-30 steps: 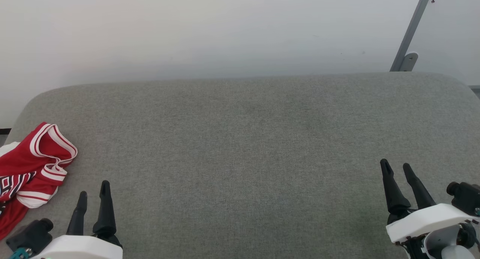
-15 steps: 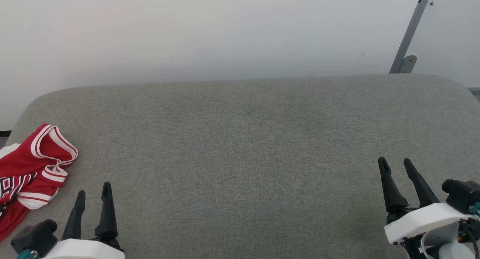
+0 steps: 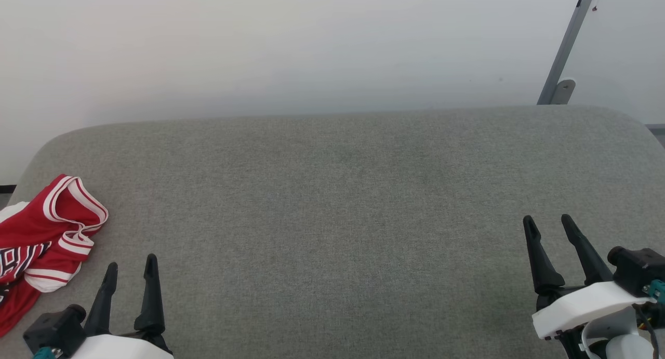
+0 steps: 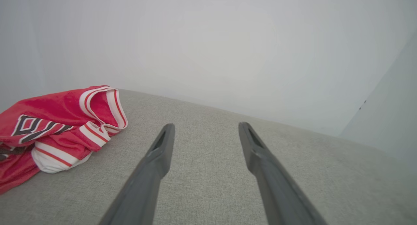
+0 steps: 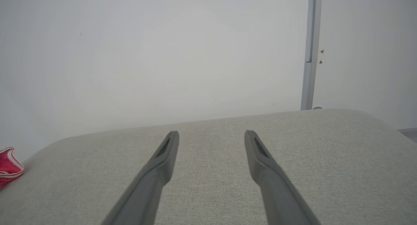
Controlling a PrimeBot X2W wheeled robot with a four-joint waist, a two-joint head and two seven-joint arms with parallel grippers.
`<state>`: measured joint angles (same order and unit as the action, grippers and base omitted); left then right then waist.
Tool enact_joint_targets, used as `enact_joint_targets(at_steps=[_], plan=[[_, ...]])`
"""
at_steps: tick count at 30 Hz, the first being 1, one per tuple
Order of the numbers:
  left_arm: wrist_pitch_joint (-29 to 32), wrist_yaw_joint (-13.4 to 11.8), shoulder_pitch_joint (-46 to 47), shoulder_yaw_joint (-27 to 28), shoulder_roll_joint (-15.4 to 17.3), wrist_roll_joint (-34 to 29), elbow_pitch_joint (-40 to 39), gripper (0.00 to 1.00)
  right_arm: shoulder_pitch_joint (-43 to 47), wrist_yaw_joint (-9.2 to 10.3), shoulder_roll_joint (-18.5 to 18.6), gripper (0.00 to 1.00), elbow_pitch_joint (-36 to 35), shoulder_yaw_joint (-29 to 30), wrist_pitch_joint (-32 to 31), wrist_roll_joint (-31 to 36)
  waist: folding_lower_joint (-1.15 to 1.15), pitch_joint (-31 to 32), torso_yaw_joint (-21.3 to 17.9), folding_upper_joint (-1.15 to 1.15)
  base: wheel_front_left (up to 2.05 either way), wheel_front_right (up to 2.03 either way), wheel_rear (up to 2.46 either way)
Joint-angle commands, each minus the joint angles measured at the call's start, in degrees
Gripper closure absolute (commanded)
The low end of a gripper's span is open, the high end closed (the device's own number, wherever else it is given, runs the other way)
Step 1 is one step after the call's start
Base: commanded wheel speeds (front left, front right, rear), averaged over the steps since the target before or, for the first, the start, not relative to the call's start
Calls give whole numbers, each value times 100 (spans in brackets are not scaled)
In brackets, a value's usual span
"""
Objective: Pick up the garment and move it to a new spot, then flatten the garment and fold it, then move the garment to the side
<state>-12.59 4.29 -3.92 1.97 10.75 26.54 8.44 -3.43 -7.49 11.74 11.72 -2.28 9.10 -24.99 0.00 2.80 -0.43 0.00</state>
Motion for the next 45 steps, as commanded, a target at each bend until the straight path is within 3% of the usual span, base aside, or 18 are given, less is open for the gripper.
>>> enact_joint_targets(at_steps=[1,21,38,45], plan=[[-51,17,-52,-11,43,-160,-51,0,-51,0,37,0,-45,-19,46,133,0,5,-2,0,0,0,0],[-271,15,-131,-196,207,-861,-103,0,40,0,95,0,-158,4,197,979,0,76,-19,0,0,0,0],[-265,62,-41,-251,262,-647,5,0,64,0,73,0,-65,73,197,979,0,77,7,0,0,0,0],[-180,-23,55,-152,298,-529,180,0,37,0,27,0,-8,-55,200,940,0,89,309,0,0,0,0]])
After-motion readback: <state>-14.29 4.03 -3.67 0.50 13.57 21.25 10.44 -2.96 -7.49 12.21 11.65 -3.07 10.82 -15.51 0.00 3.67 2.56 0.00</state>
